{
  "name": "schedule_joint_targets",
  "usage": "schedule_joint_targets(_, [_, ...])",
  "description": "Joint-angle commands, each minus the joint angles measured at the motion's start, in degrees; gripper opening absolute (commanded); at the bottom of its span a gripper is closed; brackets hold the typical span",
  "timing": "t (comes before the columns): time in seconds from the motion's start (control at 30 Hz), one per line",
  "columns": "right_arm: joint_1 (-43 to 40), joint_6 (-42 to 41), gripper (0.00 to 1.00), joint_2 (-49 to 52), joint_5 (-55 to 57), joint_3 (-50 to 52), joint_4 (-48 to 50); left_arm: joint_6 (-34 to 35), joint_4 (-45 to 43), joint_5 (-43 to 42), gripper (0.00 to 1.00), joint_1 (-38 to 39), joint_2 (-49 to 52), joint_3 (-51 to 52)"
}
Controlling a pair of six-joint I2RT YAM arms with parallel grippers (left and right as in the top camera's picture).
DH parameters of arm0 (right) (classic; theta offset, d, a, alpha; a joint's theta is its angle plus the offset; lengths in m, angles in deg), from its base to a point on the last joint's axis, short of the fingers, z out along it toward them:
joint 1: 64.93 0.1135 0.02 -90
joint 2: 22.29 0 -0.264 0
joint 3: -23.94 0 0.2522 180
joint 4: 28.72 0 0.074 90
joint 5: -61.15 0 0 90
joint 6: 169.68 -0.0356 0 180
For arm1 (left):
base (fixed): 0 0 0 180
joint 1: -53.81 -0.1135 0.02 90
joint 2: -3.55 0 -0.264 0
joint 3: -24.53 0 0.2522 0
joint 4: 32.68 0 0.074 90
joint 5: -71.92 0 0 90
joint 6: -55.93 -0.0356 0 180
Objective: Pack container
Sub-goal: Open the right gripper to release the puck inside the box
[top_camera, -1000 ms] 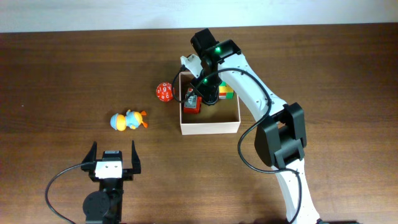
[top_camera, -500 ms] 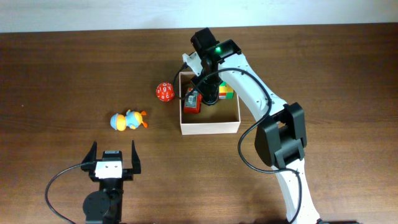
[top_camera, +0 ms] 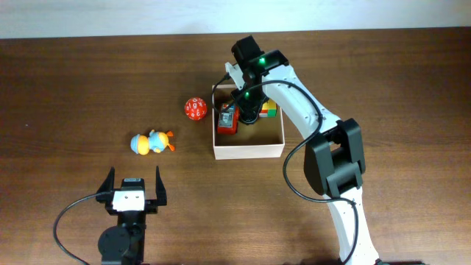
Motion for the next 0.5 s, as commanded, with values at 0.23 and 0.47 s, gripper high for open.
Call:
schedule_joint_targets(0.23, [-0.04, 1.01, 0.31, 0.26, -3.98, 0.46, 1.66, -0.74, 0.24, 0.46, 0.99, -0.24, -0.44, 0.09])
schedule_joint_targets(0.47, [0.72, 1.51, 0.31, 0.26, -4.17, 0.46, 2.25, -0.76, 0.24, 0.46, 0.99, -0.24, -0.44, 0.09])
